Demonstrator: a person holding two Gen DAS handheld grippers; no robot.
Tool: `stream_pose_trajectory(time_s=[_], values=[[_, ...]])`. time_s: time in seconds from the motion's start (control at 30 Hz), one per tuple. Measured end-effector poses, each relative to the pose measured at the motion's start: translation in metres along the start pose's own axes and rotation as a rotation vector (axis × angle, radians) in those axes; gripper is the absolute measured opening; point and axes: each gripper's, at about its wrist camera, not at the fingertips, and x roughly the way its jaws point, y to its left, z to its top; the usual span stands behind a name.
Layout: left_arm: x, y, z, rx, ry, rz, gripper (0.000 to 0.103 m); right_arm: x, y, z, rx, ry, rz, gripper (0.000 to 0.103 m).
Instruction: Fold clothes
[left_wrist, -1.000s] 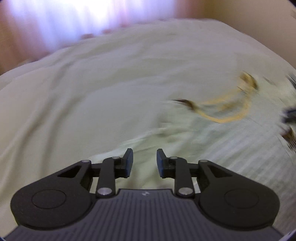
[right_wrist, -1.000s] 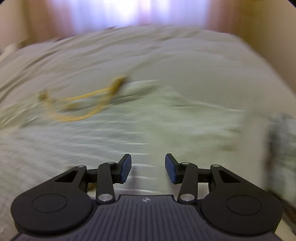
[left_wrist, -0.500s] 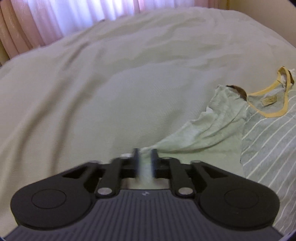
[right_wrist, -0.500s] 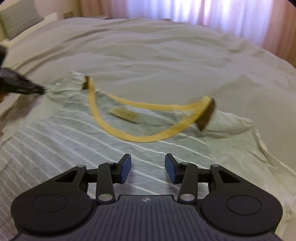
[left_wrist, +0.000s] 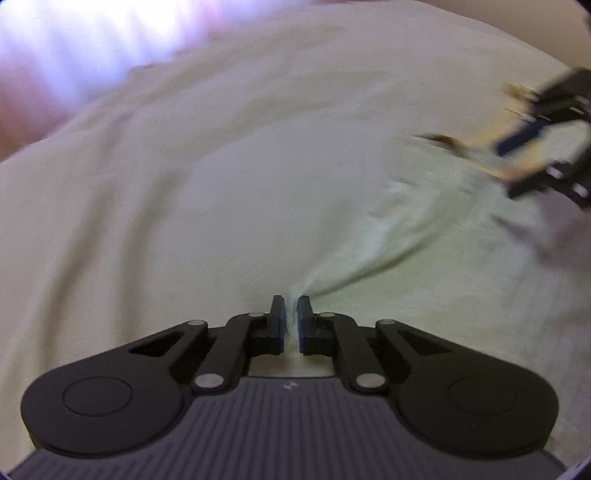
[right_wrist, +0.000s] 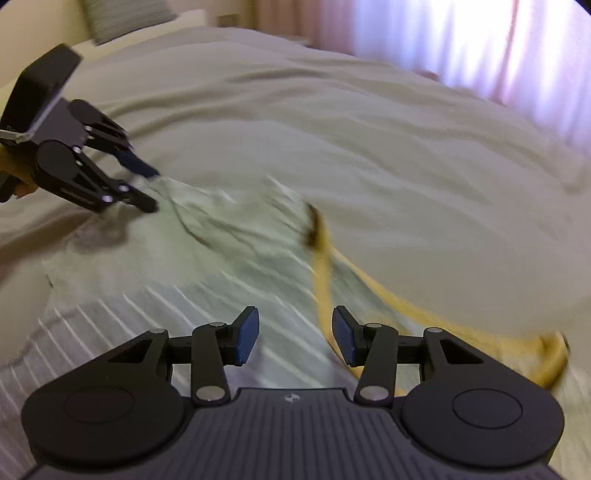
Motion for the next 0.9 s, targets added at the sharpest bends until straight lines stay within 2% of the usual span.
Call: stream_pose_trajectory(time_s=[0.03,0.07,0.17,0.2,0.27,0.3,0.37,0.47,0.57,0.6,0.63,0.67,0.8,0.83,0.9], values=[[-0.002,0.011,-0.004,-0.056,0.003,0.067,0.000,0.005,0.004,0.007,-0.014,-0.004,0.000,0.047],[-0.006,0.025,-0.010,-0.132,-0.005,0.087,0.000,0.010,0.007,0.015,-0.028,-0.009,-0.001,0.047],[-0.027,0.050,-0.025,-0.247,-0.020,0.068,0.003,0.024,0.010,0.034,-0.030,-0.012,-0.017,0.047],[-0.032,0.053,-0.030,-0.279,-0.021,0.030,0.005,0.027,0.011,0.040,-0.026,-0.014,-0.019,0.047],[-0.042,0.059,-0.042,-0.342,-0.023,-0.048,0.016,0.028,0.015,0.049,-0.023,-0.027,-0.013,0.047],[-0.044,0.061,-0.047,-0.360,-0.018,-0.098,0.025,0.027,0.018,0.050,-0.025,-0.033,-0.005,0.047],[-0.050,0.052,-0.058,-0.374,-0.010,-0.155,0.027,0.026,0.026,0.052,-0.031,-0.037,0.014,0.048],[-0.038,0.042,-0.066,-0.419,0.015,-0.238,0.036,0.025,0.043,0.052,-0.029,-0.027,0.052,0.048],[-0.030,0.036,-0.066,-0.447,0.005,-0.296,0.035,0.027,0.063,0.052,-0.020,-0.018,0.078,0.049],[-0.028,0.034,-0.068,-0.446,0.009,-0.282,0.028,0.026,0.069,0.051,-0.011,-0.016,0.083,0.050],[-0.026,0.032,-0.069,-0.444,0.013,-0.268,0.007,0.025,0.074,0.049,0.001,-0.012,0.085,0.050],[-0.024,0.030,-0.071,-0.443,0.016,-0.254,0.003,0.024,0.080,0.047,0.014,-0.006,0.087,0.050],[-0.037,0.058,-0.085,-0.531,0.000,-0.149,0.000,0.017,0.108,0.040,0.040,0.012,0.096,0.050],[-0.042,0.064,-0.089,-0.522,0.002,-0.140,0.000,0.015,0.116,0.038,0.044,0.017,0.096,0.050],[-0.047,0.068,-0.088,-0.475,0.006,-0.169,0.001,0.012,0.134,0.036,0.039,0.022,0.110,0.050]])
